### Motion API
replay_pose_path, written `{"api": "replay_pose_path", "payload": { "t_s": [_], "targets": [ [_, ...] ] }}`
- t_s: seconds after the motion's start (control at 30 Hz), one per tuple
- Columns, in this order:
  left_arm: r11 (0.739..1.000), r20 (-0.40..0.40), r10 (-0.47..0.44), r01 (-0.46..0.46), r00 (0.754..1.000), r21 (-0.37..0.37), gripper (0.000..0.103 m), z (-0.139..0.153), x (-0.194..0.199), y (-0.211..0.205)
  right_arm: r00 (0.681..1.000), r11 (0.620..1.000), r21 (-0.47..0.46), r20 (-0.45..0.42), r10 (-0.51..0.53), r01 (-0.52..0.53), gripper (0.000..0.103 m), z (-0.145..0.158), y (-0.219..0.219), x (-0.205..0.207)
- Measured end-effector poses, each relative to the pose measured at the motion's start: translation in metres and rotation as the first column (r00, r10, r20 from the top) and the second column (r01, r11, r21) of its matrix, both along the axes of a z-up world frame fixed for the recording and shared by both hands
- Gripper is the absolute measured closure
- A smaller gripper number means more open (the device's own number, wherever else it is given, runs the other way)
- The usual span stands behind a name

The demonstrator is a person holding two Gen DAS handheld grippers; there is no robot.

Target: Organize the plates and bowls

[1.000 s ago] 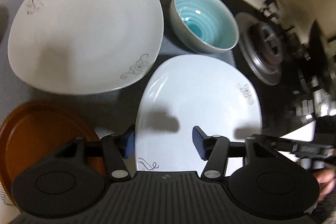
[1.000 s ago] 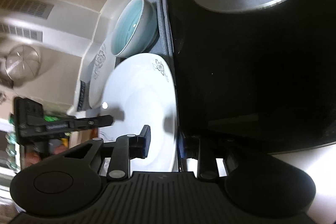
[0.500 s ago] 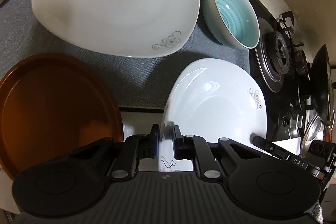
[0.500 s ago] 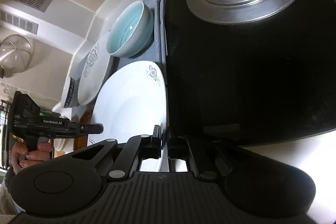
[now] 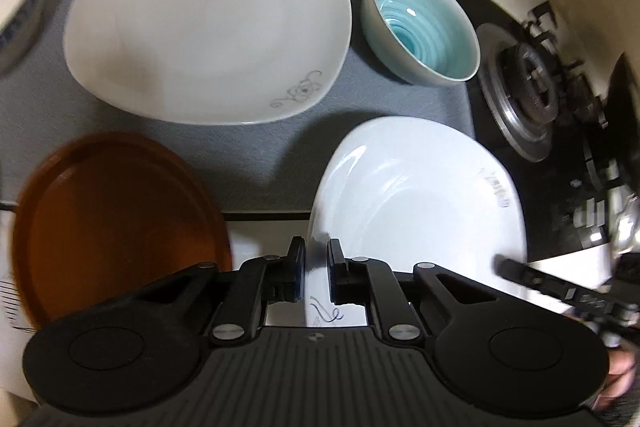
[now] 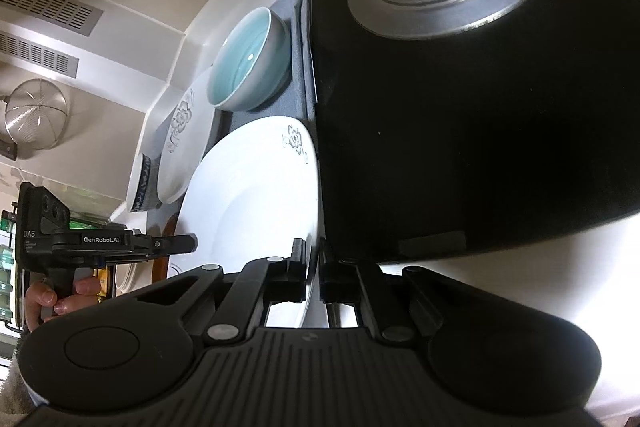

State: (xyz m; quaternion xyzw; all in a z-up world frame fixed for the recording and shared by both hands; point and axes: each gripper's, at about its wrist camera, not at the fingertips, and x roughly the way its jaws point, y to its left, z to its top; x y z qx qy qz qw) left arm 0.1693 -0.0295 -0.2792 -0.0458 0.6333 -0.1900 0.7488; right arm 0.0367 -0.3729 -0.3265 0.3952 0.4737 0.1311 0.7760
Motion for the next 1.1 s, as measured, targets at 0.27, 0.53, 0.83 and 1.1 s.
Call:
{"api": "replay_pose_path", "payload": {
  "t_s": [0.27,0.53,0.83,1.1],
  "targets": [
    [0.993,0.089,-0.102,0.096,0.991,0.067,0.103,0.016,-0.009,-0.027,1.0,0.995,-0.103,-0.004,0.011,-0.011,0.098,0.005,0.012,0.012],
    [0.996,0.044,-0.051,0.048,0.998,0.071,0.05,0.009,0.002,0.003,1.0,0.999,-0.053,-0.007,-0.006,0.006,0.098,-0.002,0.006,0.012],
    [0.995,-0.012,-0.092,0.092,0.996,0.039,0.07,-0.022,0.006,-0.02,1.0,0.999,-0.035,-0.022,-0.003,0.002,0.095,-0.01,0.014,0.018],
    [0.999,-0.013,-0.045,0.045,0.999,0.019,0.08,-0.023,0.007,-0.027,0.999,0.999,-0.002,-0.006,-0.037,0.037,0.094,-0.003,0.008,0.009]
  ]
}}
